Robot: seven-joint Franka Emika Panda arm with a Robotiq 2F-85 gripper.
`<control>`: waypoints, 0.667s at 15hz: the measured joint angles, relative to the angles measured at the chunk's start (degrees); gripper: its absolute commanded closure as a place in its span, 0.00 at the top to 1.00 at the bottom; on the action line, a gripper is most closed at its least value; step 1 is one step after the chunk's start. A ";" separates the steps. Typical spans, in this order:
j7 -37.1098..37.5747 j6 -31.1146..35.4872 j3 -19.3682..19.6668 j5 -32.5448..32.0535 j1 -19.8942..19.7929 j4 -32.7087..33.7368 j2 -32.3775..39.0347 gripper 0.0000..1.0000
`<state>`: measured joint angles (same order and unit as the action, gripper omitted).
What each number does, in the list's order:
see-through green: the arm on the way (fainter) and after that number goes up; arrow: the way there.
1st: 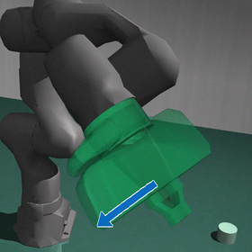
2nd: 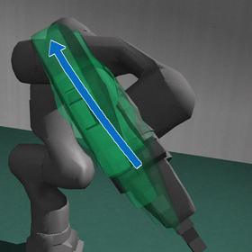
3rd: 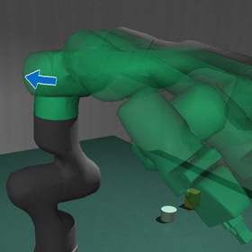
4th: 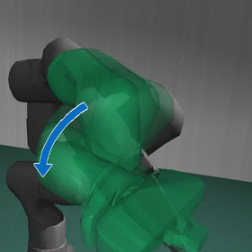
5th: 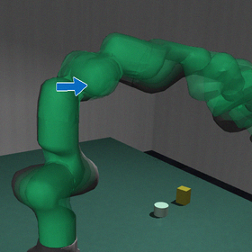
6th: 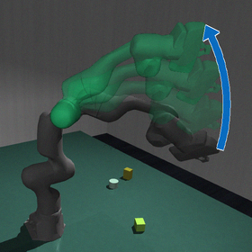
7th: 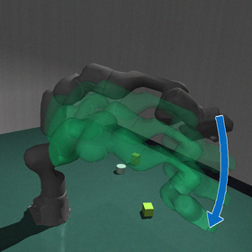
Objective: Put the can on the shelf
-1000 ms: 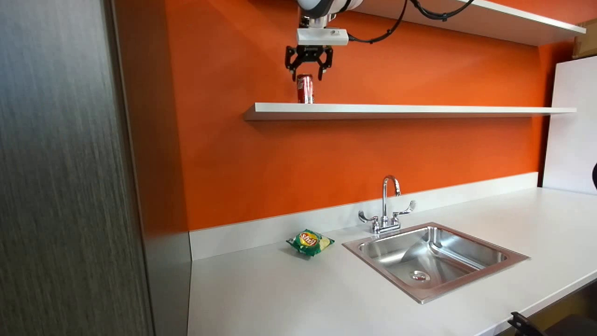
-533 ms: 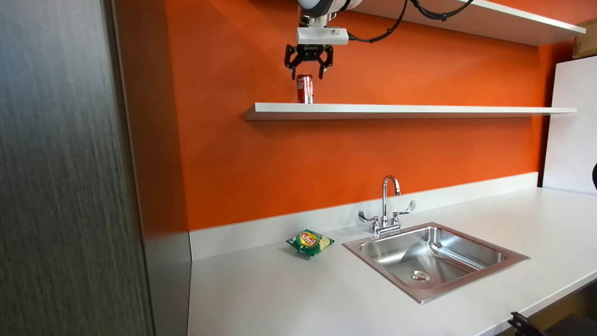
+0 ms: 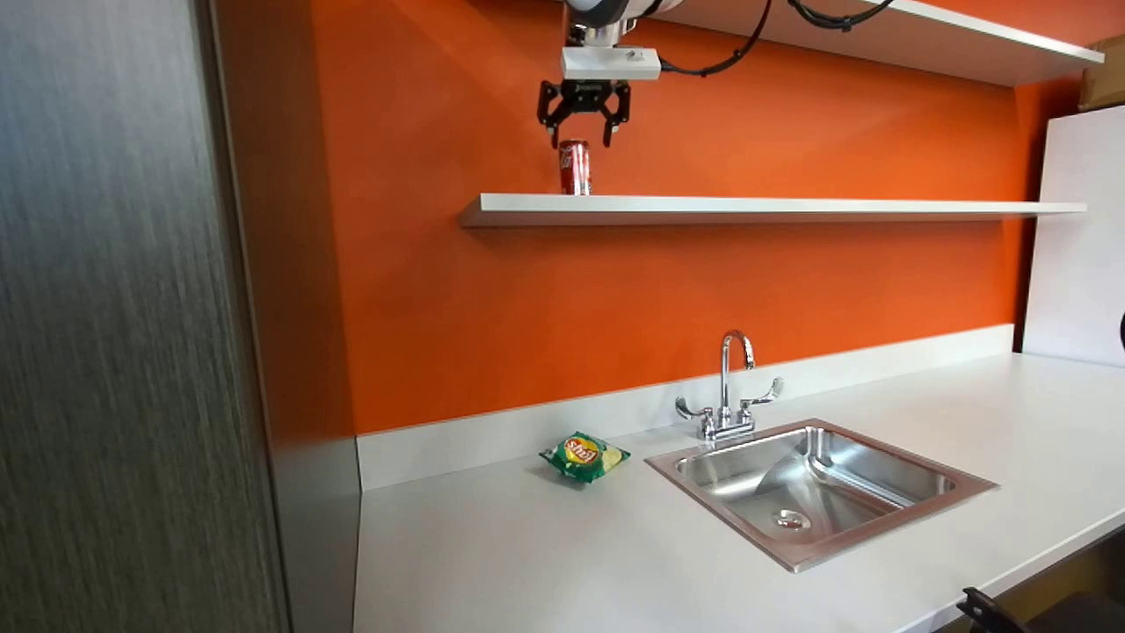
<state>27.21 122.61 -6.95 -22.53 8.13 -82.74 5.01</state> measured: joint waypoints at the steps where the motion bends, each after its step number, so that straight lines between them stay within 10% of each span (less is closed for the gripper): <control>1: 0.03 -0.13 0.00 0.01 0.04 -0.87 -0.75 1.00; 10: 0.72 -6.99 -1.79 0.11 0.95 -13.65 -12.75 1.00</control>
<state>27.93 115.62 -8.74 -22.42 9.07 -96.39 -7.74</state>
